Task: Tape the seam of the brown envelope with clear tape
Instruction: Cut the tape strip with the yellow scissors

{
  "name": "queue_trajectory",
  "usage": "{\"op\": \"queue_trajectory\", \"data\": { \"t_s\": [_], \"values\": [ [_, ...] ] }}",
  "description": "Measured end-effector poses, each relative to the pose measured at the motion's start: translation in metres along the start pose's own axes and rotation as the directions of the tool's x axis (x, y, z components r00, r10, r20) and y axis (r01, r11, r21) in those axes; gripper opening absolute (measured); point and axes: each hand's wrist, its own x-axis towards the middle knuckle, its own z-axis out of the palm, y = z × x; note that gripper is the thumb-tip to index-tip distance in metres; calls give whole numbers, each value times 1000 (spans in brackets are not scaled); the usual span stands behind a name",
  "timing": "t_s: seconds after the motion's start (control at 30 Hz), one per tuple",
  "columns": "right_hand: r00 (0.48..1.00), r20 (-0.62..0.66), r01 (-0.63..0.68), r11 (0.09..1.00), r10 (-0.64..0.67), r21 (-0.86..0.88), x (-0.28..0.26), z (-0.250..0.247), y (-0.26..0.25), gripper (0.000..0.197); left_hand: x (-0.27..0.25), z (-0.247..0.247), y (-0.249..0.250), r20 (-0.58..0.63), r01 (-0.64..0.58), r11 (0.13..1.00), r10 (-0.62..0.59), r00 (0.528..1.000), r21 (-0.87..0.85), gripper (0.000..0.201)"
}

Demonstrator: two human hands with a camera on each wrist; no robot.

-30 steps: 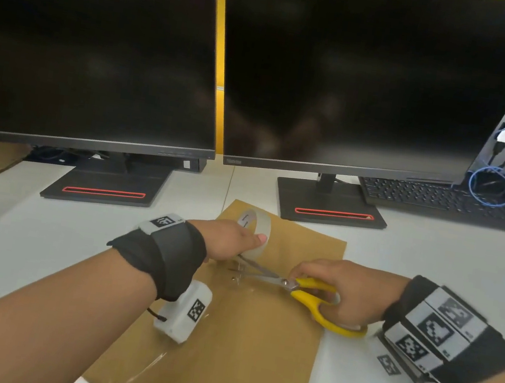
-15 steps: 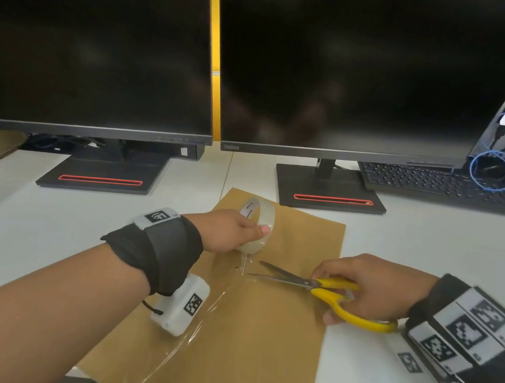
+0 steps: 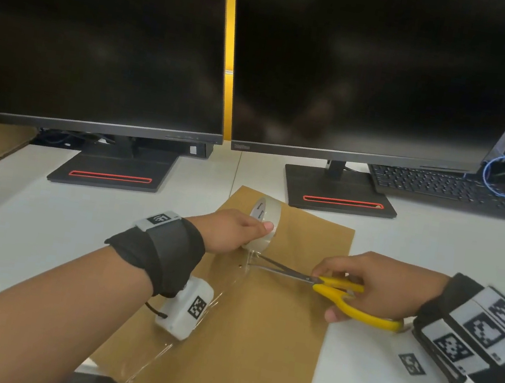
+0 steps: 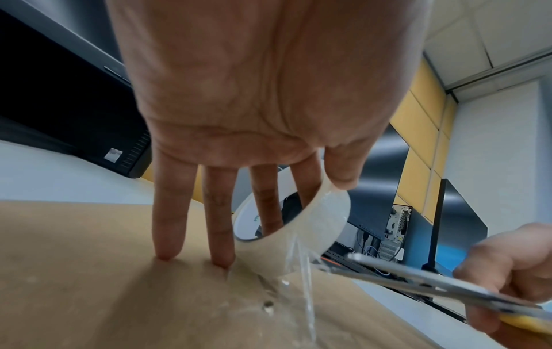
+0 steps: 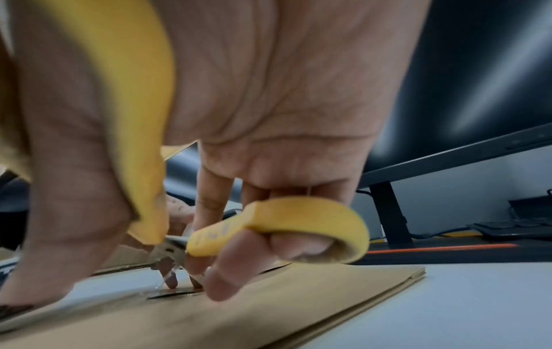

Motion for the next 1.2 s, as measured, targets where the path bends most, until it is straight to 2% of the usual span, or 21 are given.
{"op": "queue_trajectory", "data": {
  "t_s": [0.4, 0.8, 0.93, 1.03, 1.2],
  "values": [
    [999, 51, 19, 997, -16, -73, 31, 13, -20, 54, -2, 1, 2, 1, -1, 1000, 1, 1000, -29, 57],
    [996, 76, 50, 989, -40, -139, 37, 10, -23, 55, -2, 1, 2, -1, 11, 999, -11, 1000, -36, 60],
    [996, 77, 66, 985, -54, -158, 38, 10, -23, 54, -1, -1, 4, -40, 4, 998, -7, 999, -65, 59],
    [998, 9, 63, 990, -62, -123, 36, 9, -21, 51, -2, -2, 4, -69, -5, 996, -2, 998, -90, 57],
    [999, -41, -25, 993, 21, -116, 26, 8, -7, 54, -7, -6, 5, -163, -52, 988, 27, 986, -148, 56]
  ]
}}
